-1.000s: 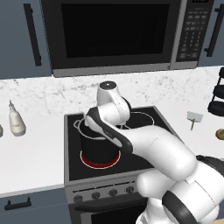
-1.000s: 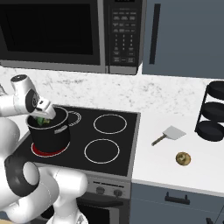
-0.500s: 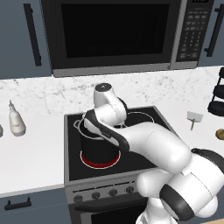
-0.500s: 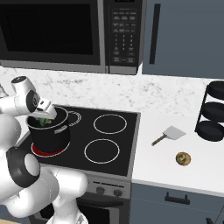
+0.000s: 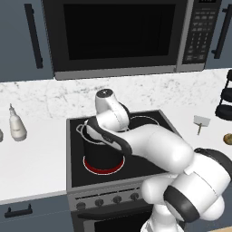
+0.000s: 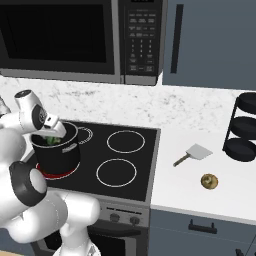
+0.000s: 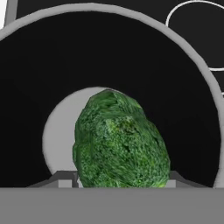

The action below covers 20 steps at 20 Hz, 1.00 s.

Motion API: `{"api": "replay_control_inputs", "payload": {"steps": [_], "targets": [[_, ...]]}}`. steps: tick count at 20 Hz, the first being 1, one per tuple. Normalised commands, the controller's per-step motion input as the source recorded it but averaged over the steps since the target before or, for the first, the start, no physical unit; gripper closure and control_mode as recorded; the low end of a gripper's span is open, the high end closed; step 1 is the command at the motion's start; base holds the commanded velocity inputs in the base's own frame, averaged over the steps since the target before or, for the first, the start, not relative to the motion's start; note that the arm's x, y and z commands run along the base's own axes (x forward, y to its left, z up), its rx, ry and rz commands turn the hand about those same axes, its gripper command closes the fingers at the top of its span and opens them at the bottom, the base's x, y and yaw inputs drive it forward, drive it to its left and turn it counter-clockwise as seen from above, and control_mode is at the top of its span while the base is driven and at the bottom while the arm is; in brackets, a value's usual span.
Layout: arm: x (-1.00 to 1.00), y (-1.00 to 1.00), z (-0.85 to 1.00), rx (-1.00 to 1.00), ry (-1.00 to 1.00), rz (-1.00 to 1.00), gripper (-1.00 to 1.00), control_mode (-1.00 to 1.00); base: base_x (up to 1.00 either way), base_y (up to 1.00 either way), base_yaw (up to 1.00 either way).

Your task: Put the onion and broccoli in the pot. Retrieve the spatula and lightly stir the vegetables in the pot.

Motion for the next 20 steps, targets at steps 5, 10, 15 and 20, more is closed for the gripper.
{"api": "replay_control_inputs", "payload": {"steps": [5, 10, 15, 20], "targets": [[0.08, -0.06, -0.09, 0.0, 0.0, 0.0, 1.0, -1.0, 0.0, 0.0, 0.0], [0.13, -0.03, -0.11, 0.0, 0.0, 0.0, 1.0, -1.0, 0.0, 0.0, 0.0], [0.17, 0.0, -0.13, 0.0, 0.0, 0.0, 1.0, -1.0, 0.0, 0.0, 0.0], [0.16, 0.0, -0.16, 0.0, 0.0, 0.0, 1.0, -1.0, 0.0, 0.0, 0.0]]}}
